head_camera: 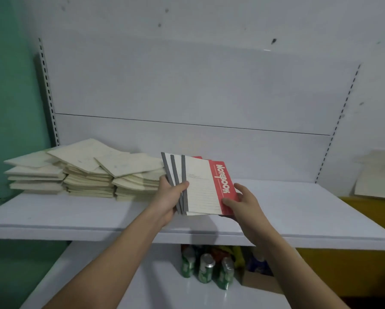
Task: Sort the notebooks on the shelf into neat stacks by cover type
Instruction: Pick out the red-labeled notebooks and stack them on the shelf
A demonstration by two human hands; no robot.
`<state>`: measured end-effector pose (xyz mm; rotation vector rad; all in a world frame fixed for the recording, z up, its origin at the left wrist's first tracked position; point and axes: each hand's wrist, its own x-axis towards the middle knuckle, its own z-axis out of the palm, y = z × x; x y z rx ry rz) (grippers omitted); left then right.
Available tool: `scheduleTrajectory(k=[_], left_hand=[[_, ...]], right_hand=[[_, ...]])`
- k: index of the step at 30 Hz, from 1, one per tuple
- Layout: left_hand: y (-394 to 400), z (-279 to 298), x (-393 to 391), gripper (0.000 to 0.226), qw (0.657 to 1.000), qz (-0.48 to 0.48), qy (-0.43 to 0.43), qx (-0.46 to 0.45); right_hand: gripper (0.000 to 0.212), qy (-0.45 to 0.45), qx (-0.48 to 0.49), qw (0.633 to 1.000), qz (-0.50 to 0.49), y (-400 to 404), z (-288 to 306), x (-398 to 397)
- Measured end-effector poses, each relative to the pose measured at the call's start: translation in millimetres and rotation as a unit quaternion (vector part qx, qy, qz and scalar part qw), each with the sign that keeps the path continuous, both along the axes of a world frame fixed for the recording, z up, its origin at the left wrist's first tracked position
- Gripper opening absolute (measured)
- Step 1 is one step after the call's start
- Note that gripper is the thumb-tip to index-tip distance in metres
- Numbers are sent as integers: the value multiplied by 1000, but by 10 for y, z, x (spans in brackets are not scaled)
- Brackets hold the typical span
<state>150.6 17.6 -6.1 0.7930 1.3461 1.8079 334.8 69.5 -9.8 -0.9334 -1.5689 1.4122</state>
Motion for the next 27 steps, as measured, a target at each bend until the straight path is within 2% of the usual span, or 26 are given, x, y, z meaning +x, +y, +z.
scheduleTrajectory(k=[6,11,19,27], left_hand=[[173,-58,1198,39,999,-35,27,-10],[520,-215,1929,57,996,-30,77,-42],[1451,-358,2489,42,989,-78,94,-85],[2817,-678,2807,33,982,-142,55,-110]], right_hand=[[45,-27,33,997,-58,111,-146,1114],[45,-54,34,995,-78,425,-235,1858],[18,-100,14,991,-87,1280,-400,2438],[28,-184,-5,972,-143,2543,-566,2887]])
